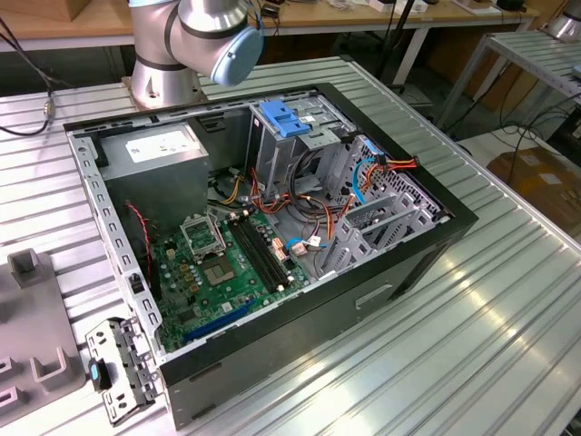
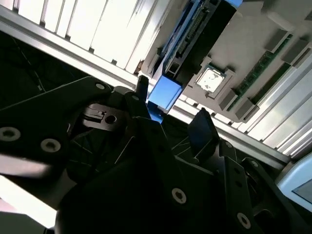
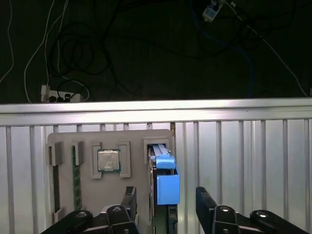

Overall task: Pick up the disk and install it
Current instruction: 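Pick up the disk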

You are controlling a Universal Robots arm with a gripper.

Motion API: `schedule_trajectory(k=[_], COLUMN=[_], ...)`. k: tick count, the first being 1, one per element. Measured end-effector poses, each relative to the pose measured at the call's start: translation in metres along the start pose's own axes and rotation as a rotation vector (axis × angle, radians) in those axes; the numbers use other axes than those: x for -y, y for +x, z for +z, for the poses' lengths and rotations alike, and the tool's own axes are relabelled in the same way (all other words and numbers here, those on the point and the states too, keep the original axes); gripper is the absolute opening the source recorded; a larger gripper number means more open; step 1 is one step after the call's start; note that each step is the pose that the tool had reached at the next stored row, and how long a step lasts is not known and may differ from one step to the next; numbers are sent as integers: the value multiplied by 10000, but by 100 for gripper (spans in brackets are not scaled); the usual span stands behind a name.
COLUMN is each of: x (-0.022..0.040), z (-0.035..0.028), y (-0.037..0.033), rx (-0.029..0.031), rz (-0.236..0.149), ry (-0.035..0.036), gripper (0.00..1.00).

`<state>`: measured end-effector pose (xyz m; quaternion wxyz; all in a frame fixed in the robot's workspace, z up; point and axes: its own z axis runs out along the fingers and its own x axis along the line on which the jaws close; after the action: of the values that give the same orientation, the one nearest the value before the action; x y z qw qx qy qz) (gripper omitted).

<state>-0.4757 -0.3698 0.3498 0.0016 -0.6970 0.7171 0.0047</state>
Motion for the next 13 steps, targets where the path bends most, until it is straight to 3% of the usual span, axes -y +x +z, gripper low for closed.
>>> schedule_trajectory(k=[13], x=[-36], z=[306], y=[0], rx=[0], rz=[38], ry=[-11], gripper=[60])
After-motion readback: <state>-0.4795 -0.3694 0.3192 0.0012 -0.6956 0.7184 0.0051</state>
